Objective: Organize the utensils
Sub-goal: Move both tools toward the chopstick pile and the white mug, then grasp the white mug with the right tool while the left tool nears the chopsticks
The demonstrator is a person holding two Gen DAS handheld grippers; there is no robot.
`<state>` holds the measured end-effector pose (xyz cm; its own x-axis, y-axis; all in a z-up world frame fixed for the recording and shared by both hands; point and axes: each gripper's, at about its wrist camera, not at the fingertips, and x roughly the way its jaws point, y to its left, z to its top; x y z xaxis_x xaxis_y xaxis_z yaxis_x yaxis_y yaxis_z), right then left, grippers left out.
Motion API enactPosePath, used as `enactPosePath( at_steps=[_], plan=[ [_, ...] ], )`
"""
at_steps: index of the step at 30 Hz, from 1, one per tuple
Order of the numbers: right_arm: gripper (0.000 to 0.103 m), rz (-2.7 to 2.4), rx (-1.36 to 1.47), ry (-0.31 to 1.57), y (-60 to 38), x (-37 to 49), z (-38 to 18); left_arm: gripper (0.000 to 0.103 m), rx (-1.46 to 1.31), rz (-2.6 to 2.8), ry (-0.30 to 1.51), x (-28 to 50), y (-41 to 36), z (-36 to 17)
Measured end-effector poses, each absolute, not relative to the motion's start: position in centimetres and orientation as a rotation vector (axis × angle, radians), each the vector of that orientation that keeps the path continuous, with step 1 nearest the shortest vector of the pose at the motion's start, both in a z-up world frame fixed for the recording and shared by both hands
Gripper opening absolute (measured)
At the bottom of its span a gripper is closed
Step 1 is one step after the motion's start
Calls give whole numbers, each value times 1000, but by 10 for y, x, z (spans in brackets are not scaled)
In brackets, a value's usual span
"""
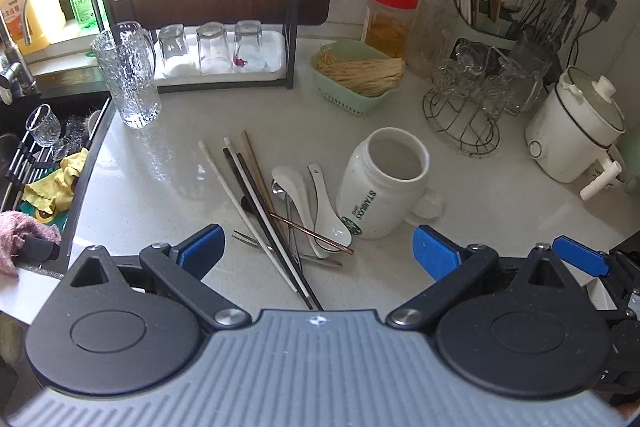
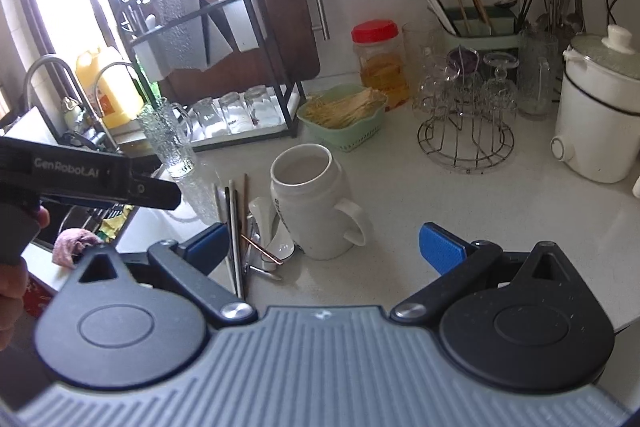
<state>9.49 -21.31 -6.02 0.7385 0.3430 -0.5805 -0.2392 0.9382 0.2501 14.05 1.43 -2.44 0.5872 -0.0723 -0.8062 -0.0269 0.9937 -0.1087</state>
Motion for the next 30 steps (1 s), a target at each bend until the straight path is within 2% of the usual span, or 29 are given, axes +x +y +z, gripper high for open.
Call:
enactPosePath(
  at_steps=[30],
  plan=[
    [103,252,119,684,-139,169,-118,102,-70,-97,1071,258,80,-99]
  ],
)
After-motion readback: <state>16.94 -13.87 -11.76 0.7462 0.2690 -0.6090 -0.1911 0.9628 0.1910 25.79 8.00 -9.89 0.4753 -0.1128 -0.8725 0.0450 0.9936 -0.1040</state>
